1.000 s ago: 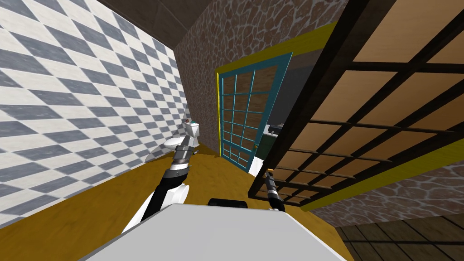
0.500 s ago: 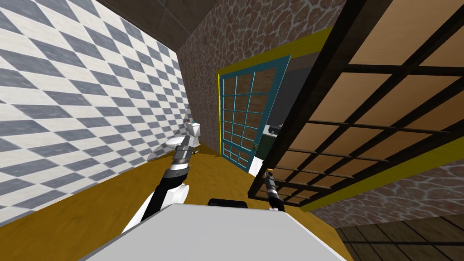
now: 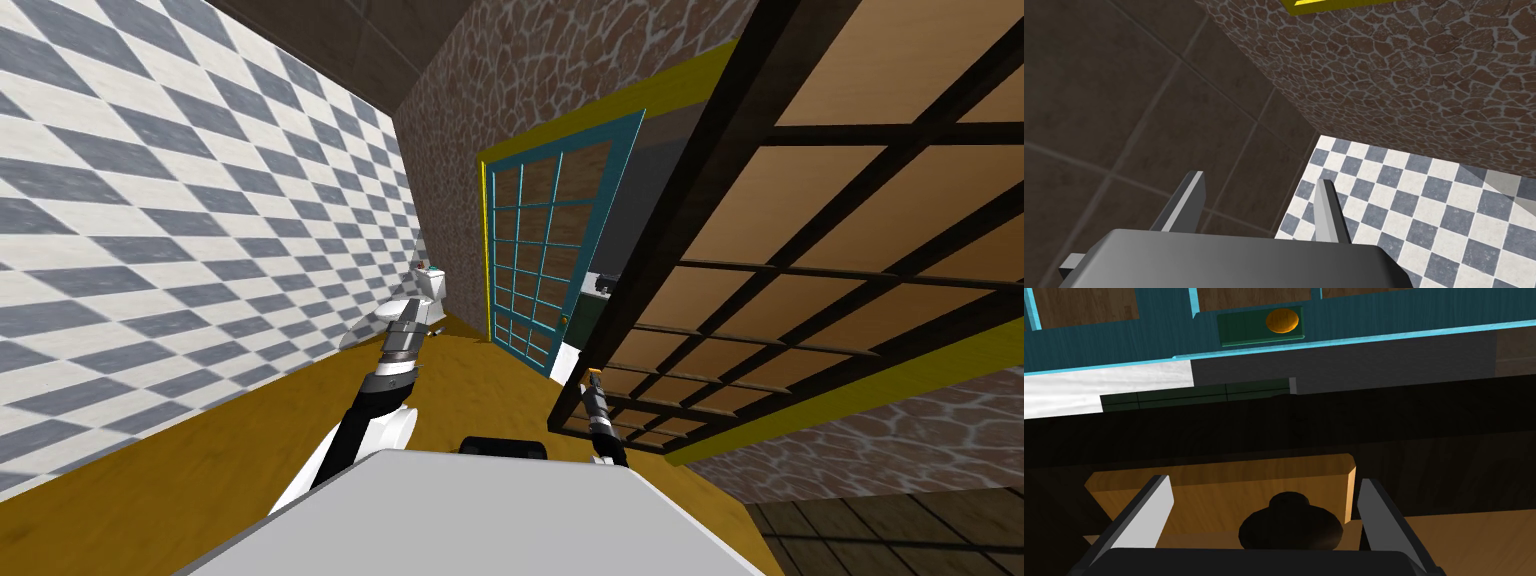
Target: Pull the door open
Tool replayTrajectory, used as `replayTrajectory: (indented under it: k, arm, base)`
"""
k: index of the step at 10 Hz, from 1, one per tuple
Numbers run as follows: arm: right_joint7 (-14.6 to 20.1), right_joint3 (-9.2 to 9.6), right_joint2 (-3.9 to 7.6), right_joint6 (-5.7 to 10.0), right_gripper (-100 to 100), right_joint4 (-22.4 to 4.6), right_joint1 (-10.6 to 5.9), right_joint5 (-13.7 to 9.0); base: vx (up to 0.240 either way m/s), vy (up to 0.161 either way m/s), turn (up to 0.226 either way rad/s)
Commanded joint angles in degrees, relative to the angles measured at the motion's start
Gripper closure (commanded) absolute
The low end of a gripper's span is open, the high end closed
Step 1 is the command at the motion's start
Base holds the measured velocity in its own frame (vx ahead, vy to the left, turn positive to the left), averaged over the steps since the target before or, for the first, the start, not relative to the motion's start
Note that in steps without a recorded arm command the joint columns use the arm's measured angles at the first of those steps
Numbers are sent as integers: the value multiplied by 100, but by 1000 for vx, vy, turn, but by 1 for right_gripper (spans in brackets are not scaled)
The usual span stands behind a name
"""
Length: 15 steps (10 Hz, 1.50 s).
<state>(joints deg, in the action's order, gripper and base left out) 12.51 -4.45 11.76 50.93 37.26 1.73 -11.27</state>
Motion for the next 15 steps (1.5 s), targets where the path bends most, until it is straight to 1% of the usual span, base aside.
replayTrajectory:
  k: [1, 4, 5, 7, 8, 10, 11, 12, 13, 14, 15]
  arm:
    - [224, 23, 14, 8, -100, 12, -7, -81]
    - [727, 120, 8, -12, -100, 49, -32, -276]
    - [797, 120, 8, -12, -100, 49, -32, -276]
    - [1163, 199, 3, -27, -100, 80, -52, -437]
    - [1240, 199, 3, -27, -100, 80, -52, -437]
    - [1604, 288, -2, -45, -100, 114, -76, -616]
    - [1702, 288, -2, -45, -100, 114, -76, -616]
    - [1903, 335, -5, -55, -100, 132, -88, -712]
    - [1937, 335, -5, -55, -100, 132, -88, -712]
    - [2168, 384, -8, -64, -100, 151, -101, -811]
    - [2314, 434, -11, -74, -100, 170, -114, -913]
  base:
    - [-60, -40, 21]
    - [-73, -33, 66]
    - [-65, -19, 25]
    - [-70, -29, 65]
    - [-62, -24, 36]
    - [-65, -27, 79]
    - [-54, -27, 29]
    - [-61, -28, 55]
    - [-51, -27, 33]
    - [-55, -23, 58]
    - [-87, -40, 103]
